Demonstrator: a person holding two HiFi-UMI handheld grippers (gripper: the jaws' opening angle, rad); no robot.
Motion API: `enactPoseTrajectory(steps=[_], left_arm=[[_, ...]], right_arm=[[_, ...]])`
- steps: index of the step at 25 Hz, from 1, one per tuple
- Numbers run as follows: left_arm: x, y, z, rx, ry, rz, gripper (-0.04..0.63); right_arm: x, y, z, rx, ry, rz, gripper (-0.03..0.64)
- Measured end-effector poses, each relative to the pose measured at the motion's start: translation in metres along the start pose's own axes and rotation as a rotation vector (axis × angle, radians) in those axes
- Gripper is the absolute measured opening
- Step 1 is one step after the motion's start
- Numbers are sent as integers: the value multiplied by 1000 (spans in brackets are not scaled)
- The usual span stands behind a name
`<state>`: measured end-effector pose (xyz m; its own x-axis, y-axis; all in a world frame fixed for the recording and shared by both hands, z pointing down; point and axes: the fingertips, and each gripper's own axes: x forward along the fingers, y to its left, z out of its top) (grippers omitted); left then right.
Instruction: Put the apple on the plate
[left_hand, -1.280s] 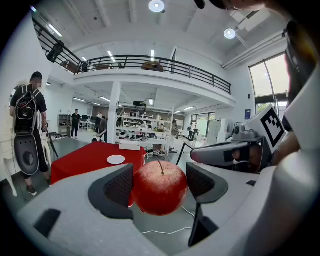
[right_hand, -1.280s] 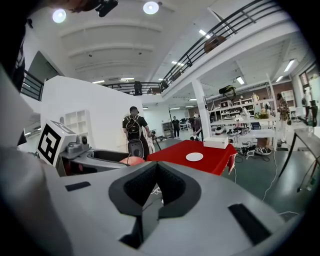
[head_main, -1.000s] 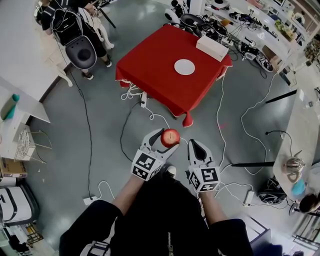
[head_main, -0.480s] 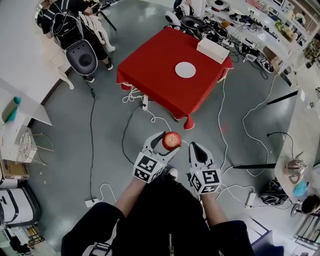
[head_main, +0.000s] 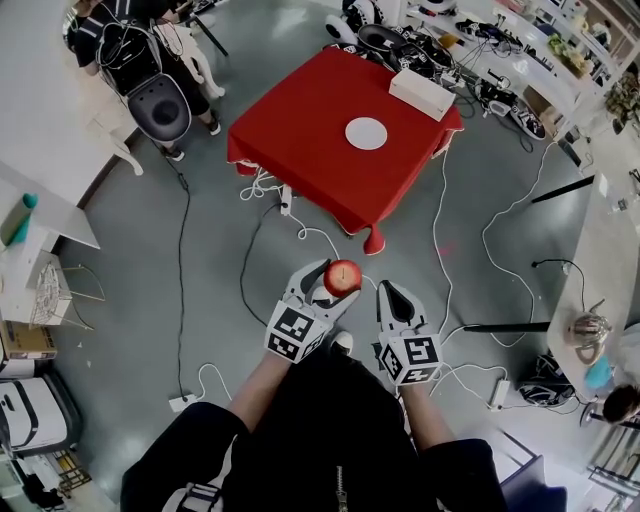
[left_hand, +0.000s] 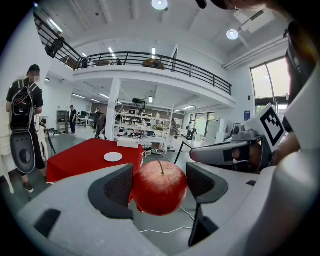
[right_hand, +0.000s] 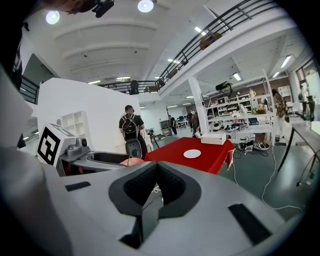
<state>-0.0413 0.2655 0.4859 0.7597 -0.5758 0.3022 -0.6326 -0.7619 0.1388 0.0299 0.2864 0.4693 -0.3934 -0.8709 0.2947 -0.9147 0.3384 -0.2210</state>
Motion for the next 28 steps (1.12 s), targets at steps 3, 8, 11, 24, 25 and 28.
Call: enactPoseTrajectory(steps=[3, 8, 11, 24, 25, 28], left_arm=[[6, 3, 1, 3, -2, -7, 337], [25, 14, 7, 6, 1, -27, 337], [36, 26, 12, 1, 5, -34, 337], [103, 109, 43, -1, 3, -74, 337], [107, 117, 47, 2, 4, -79, 337], [119, 140, 55, -2, 2, -92, 337]], right_arm=[[4, -4, 1, -2, 2, -5, 11], [22, -14, 6, 0, 7, -12, 11], [35, -20, 11, 3, 14, -15, 11], [128, -51, 40, 12, 47, -42, 11], [136, -53, 44, 11, 48, -47, 11], [158, -58, 55, 8, 47, -69, 11]])
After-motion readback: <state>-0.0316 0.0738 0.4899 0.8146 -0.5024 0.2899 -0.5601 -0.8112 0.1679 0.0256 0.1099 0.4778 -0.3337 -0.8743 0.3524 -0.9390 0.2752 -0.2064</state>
